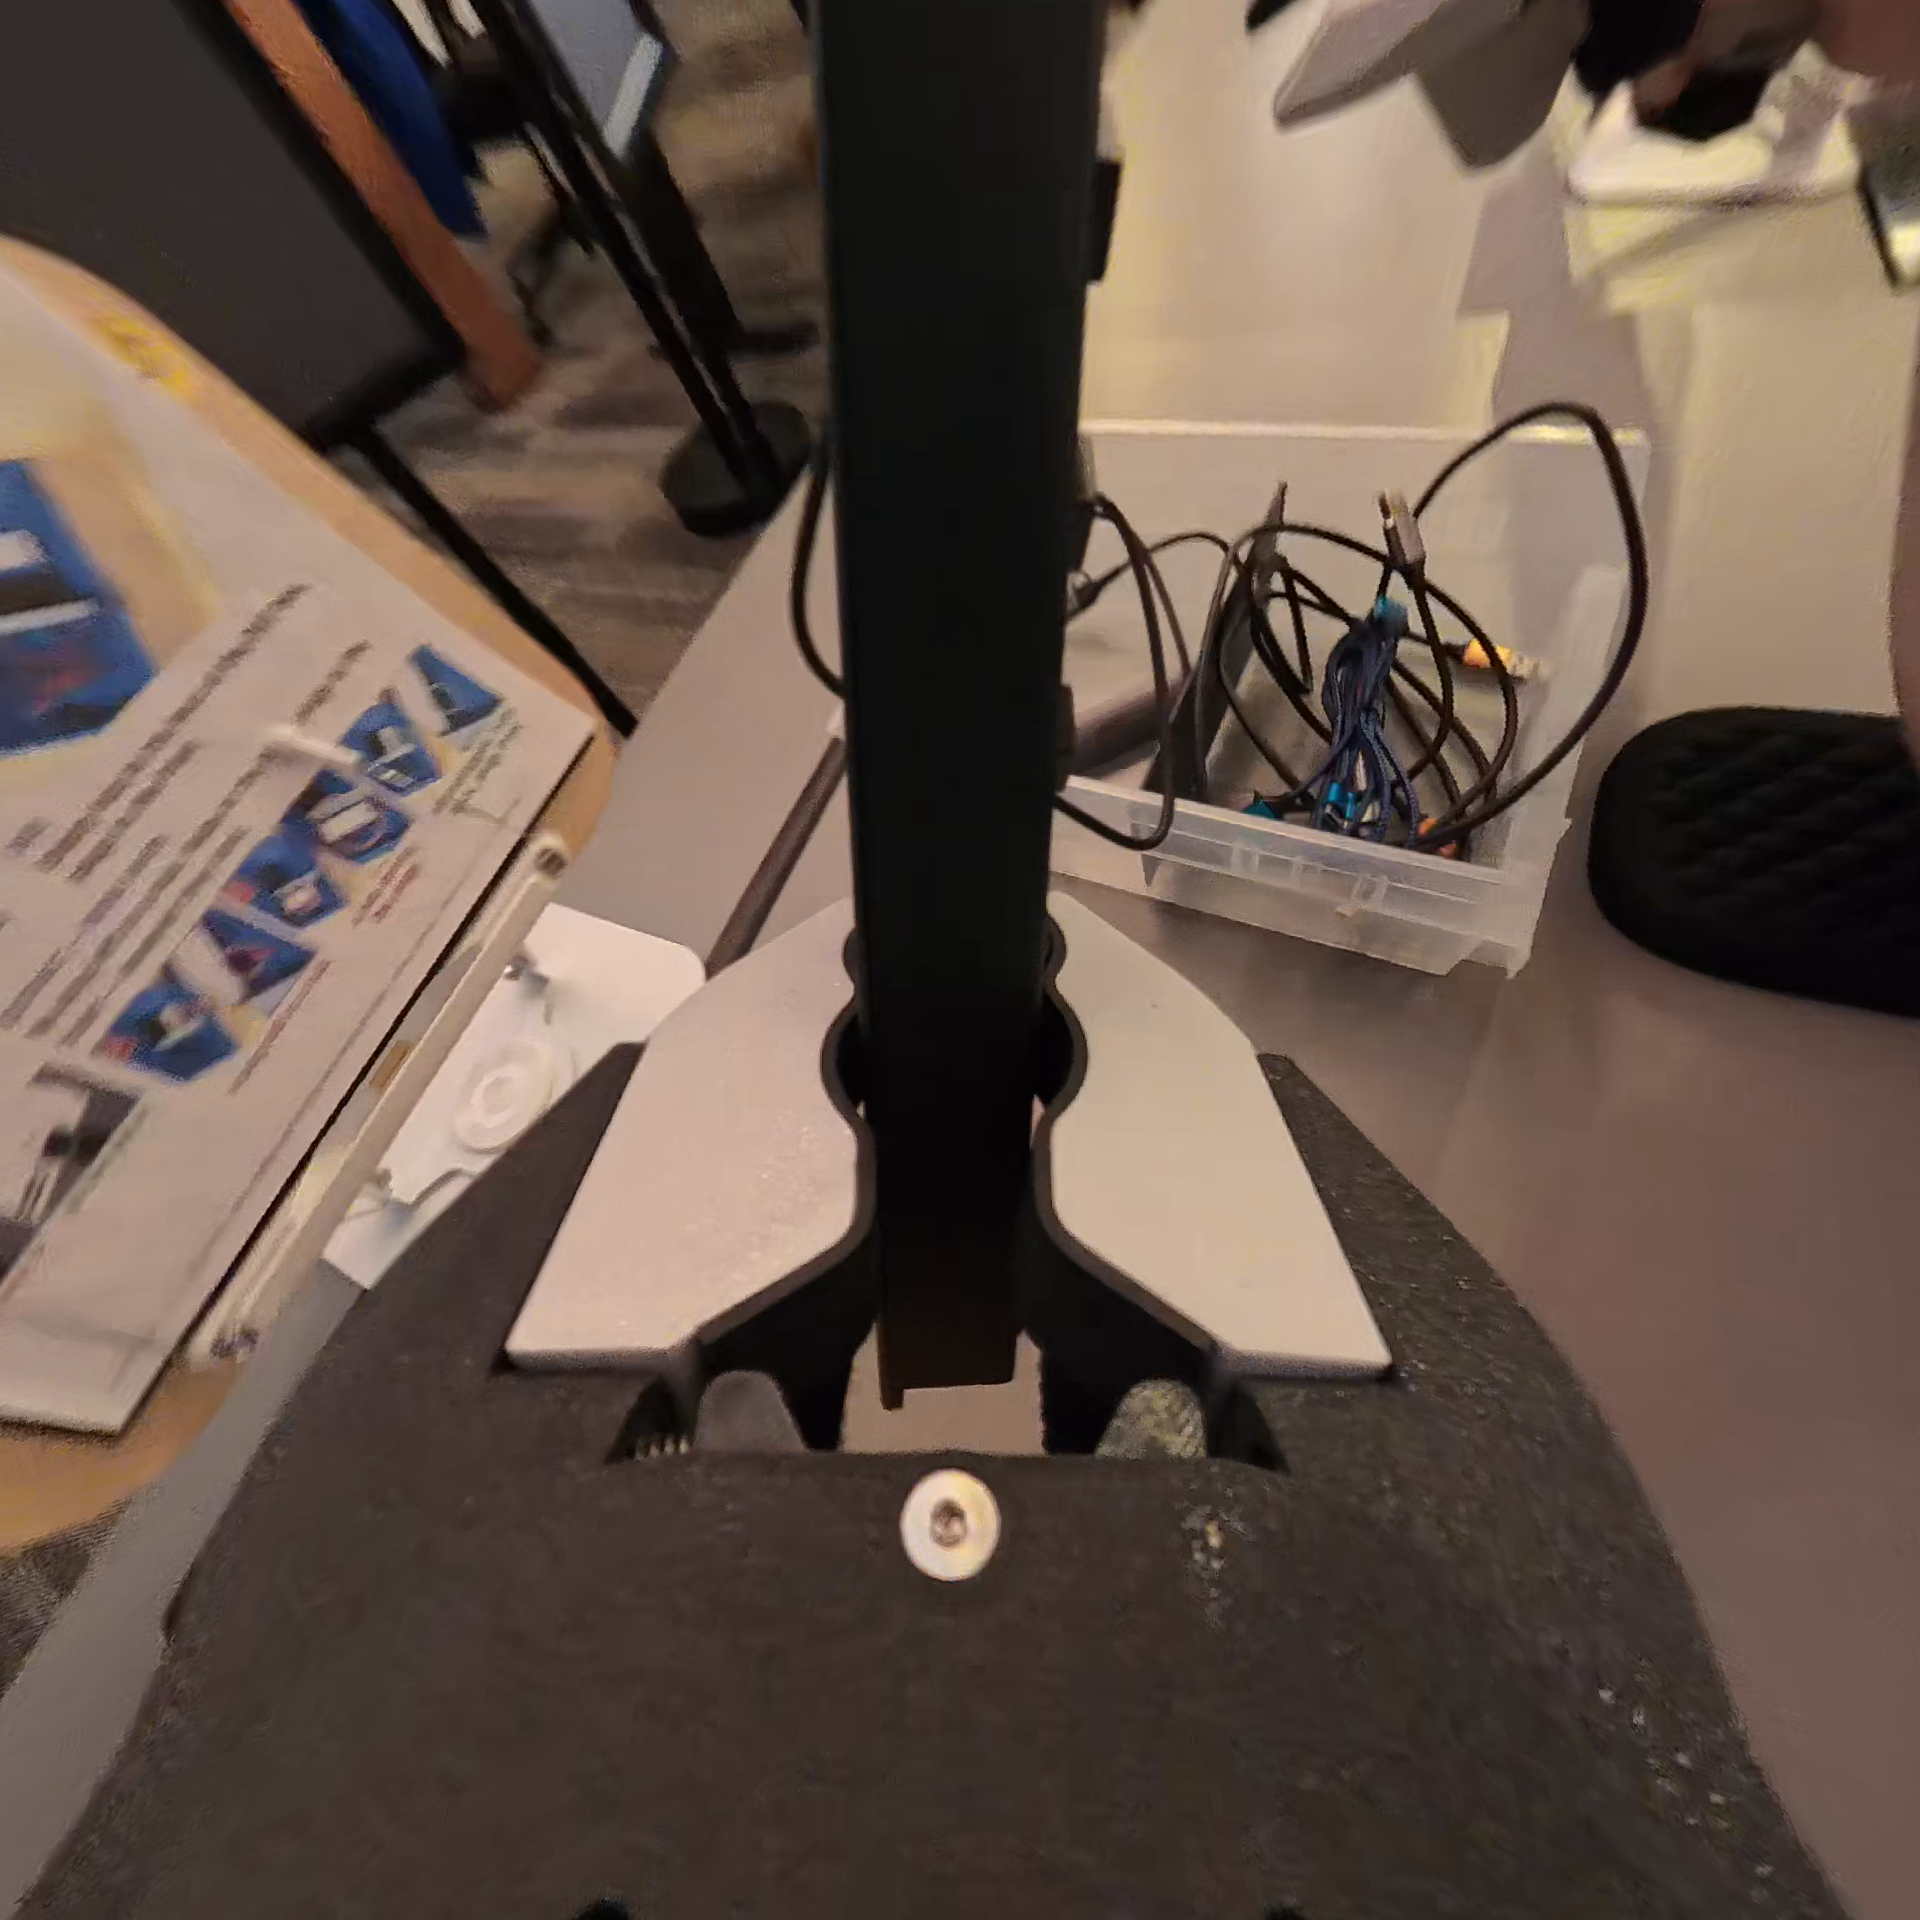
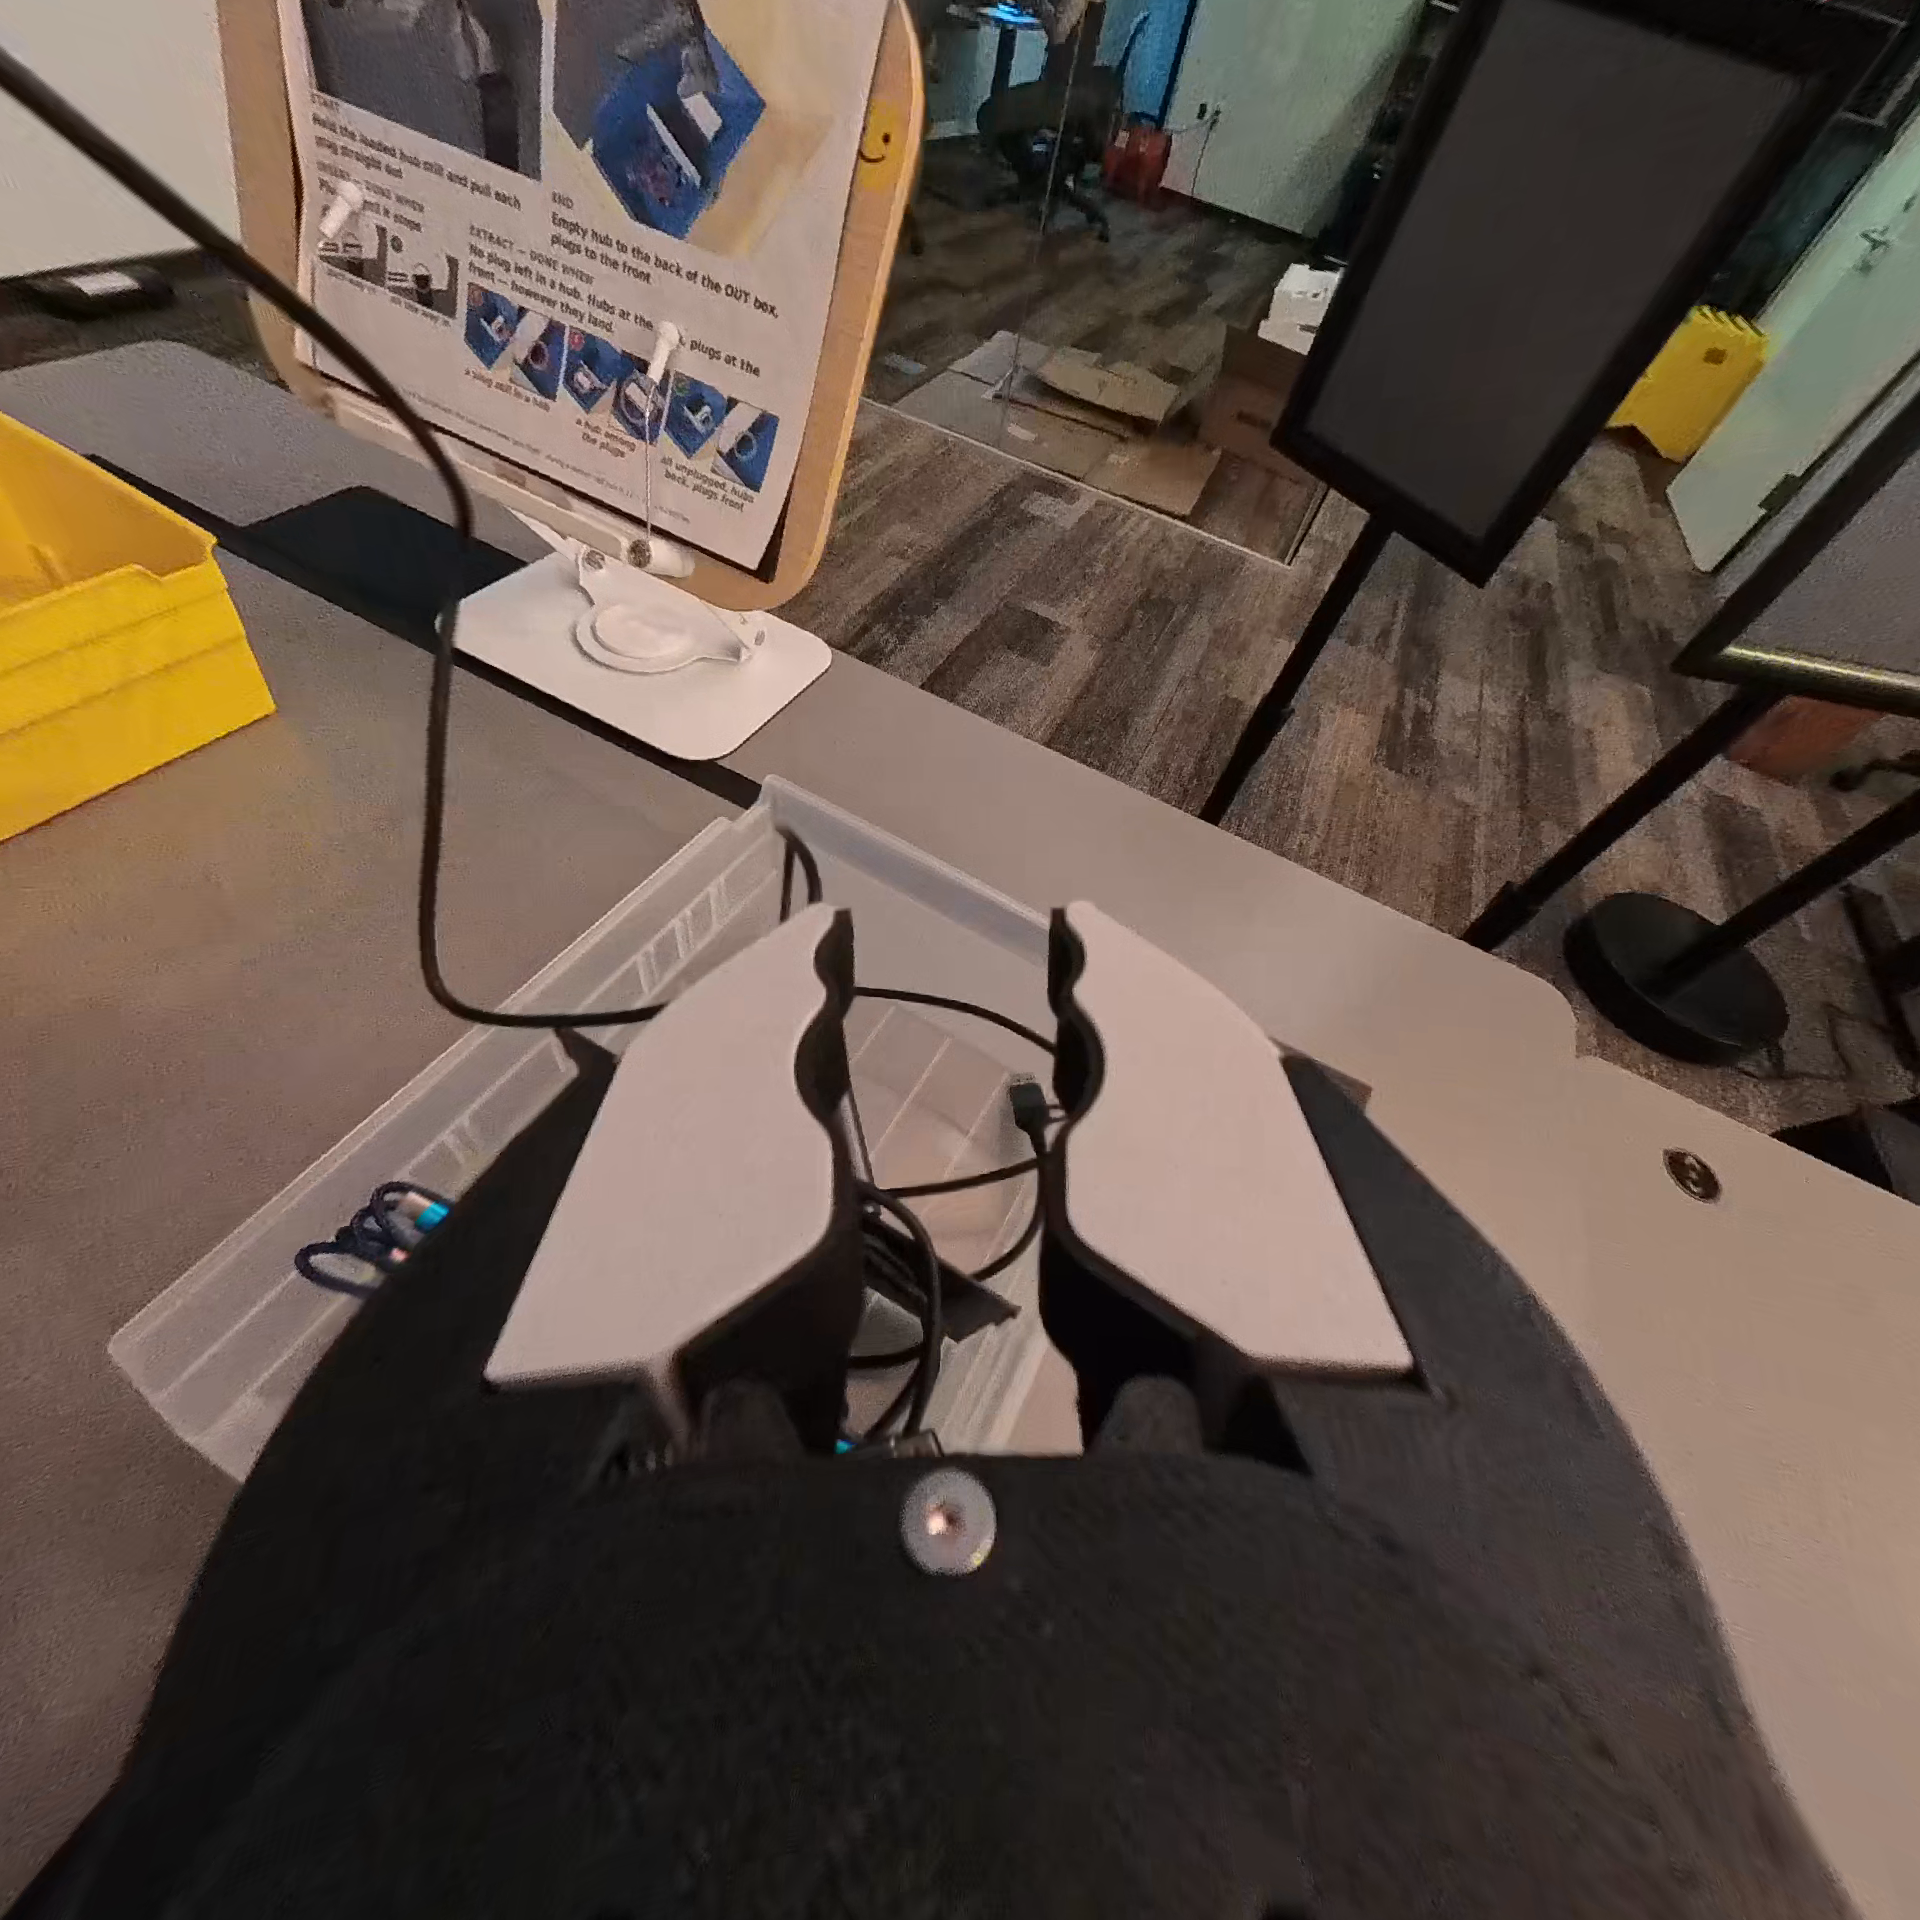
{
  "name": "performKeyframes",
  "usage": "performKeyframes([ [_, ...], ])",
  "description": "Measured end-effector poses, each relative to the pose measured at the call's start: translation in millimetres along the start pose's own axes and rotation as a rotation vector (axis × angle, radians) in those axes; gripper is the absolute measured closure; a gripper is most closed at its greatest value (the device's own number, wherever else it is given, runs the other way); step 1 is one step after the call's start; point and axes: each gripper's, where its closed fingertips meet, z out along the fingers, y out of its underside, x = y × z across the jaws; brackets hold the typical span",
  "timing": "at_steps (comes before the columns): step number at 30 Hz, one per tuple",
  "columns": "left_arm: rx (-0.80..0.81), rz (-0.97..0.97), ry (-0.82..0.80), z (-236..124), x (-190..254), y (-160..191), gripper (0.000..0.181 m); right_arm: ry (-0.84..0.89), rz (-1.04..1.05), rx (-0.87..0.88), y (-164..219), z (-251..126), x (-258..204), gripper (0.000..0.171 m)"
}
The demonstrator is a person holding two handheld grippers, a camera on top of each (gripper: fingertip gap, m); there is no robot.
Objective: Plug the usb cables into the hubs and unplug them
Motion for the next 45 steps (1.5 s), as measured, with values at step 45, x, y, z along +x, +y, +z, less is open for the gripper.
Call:
performKeyframes([
  [45, 0.127, -0.087, 0.285, 100.9, 32.6, -72.3, 0.128, 0.048, 0.196, -0.08, 82.3, -23.1, 67.8, 0.138],
])
